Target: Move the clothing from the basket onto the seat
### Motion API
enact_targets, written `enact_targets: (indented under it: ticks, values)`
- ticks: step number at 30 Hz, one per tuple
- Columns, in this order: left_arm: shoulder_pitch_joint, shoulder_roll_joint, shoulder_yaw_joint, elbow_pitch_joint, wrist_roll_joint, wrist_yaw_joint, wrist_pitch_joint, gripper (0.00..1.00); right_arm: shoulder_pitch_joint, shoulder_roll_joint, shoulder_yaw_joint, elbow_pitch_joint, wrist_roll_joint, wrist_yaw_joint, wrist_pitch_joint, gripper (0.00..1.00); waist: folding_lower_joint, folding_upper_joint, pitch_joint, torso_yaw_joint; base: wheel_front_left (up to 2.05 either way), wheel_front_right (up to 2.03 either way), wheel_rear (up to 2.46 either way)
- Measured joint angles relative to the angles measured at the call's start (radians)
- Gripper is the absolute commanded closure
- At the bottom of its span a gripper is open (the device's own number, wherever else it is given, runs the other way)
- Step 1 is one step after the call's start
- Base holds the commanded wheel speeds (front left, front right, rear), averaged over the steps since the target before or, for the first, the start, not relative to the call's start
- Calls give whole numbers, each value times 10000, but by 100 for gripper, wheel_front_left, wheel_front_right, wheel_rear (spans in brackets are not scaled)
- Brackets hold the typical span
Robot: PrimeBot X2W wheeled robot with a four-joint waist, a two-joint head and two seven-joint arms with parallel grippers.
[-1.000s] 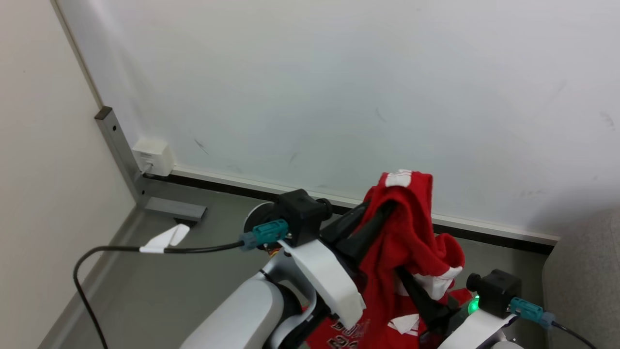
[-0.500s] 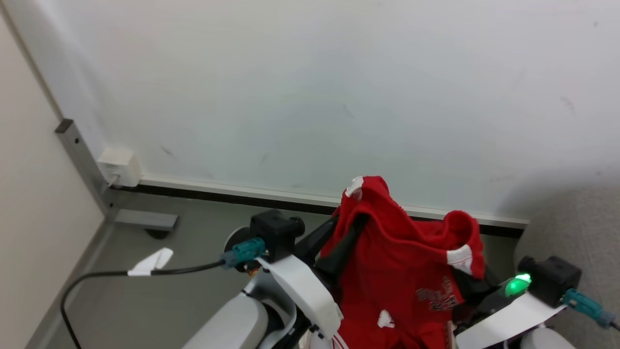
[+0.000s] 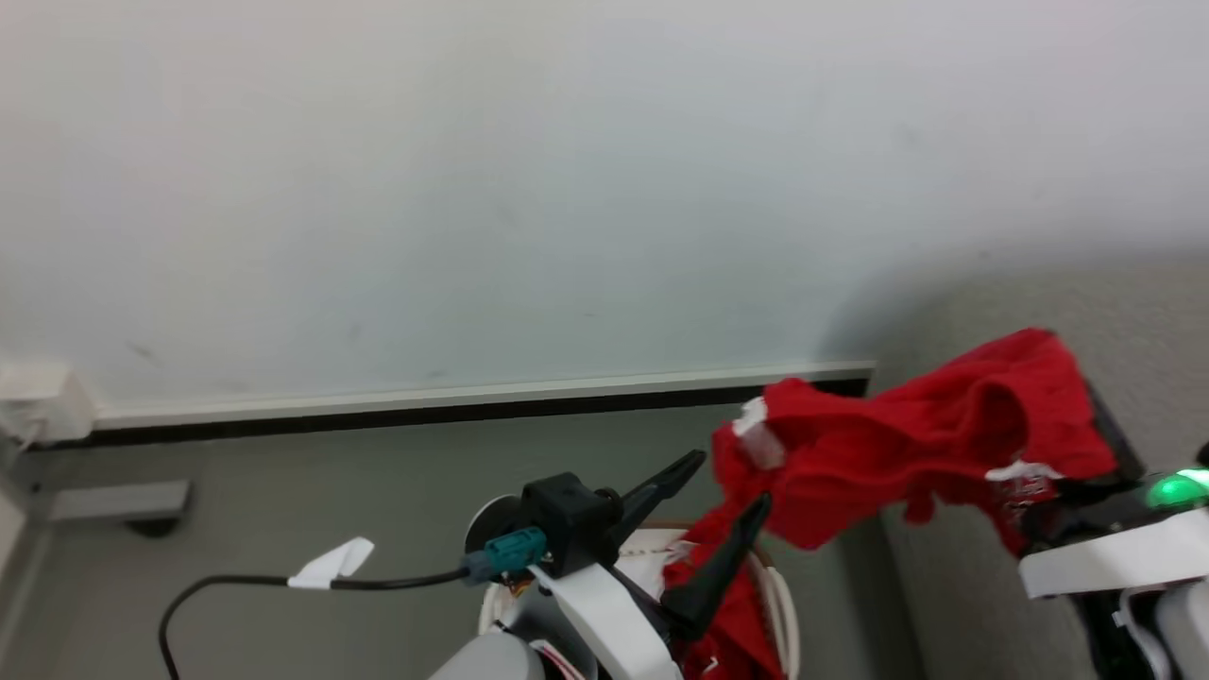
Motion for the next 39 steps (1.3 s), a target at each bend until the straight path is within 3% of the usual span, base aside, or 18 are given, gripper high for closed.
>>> enact_targets:
  ticks: [8, 19, 25, 31, 35, 39]
  values:
    - [-76, 102, -255, 111, 238, -100, -324, 0, 171, -144, -1331, -784, -286, 0, -2, 100, -1, 0, 276, -1574, 0, 0, 0]
    - [-420, 221, -454, 332, 504, -171, -523, 0, 822, 56, -1860, -1812, -545, -2, 94, 100, -1, 0, 928, -3256, 0, 0, 0]
    - [-617, 261, -531, 336, 548, -184, -516, 0, 752, 209, -2075, -2054, -635, -2, 186, 100, 0, 0, 1373, -3401, 0, 0, 0]
    - [-1026, 541, -529, 98, 752, -182, -330, 0, -530, -79, -2393, -1962, -523, 0, 543, 100, 0, 0, 2059, -3181, 0, 0, 0]
    - [-1377, 708, -543, -174, 846, -213, -61, 0, -1749, -550, -2955, -1248, 100, 0, 905, 100, 0, 0, 2751, -2963, 0, 0, 0]
    - [-1804, 947, -483, -512, 1005, -224, 219, 0, -3065, -1444, -3432, -297, 522, 0, 1120, 100, 1, 0, 3610, -2681, 0, 0, 0]
